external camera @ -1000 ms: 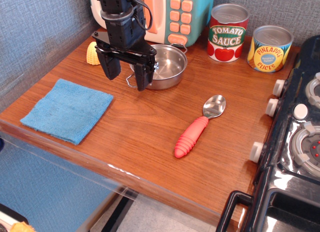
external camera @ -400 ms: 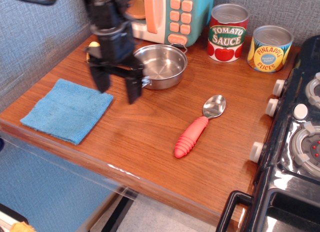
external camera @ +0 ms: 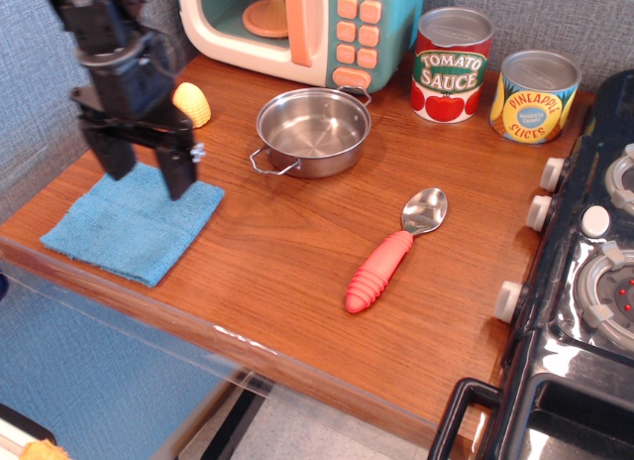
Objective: Move the blue napkin across the table and next to the red spoon.
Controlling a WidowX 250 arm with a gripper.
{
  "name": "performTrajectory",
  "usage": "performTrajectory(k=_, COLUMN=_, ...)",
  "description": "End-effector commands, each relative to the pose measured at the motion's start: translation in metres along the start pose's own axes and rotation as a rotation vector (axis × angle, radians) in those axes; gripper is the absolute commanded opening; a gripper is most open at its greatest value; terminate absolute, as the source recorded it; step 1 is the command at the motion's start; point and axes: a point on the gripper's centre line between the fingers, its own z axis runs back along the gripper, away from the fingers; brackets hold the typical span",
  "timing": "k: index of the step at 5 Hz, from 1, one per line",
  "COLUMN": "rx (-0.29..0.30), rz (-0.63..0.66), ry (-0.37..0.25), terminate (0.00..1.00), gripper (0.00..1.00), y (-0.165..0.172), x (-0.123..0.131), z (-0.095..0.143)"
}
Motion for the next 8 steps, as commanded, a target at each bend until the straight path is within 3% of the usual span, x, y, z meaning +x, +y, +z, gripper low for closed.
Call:
performTrajectory(k=1, rx=0.067, rz=-0.041, ry=0.034, terminate=0.0, gripper=1.0, y=0.022, x=-0.003, z=-0.018)
performTrajectory(k=4, rx=0.091, rz=0.003, ry=0.11, terminate=0.0, gripper=1.0, y=0.038, x=-0.01, z=-0.061)
performTrajectory(k=6, rx=0.0, rz=-0.096, ry=0.103, terminate=0.0, gripper=1.0, y=-0.02, x=-0.029, z=-0.063)
performTrajectory(k=8, rx=-0.112, rz=-0.172, ry=0.102, terminate=0.0, gripper=1.0, y=-0.11, x=-0.032, z=-0.056)
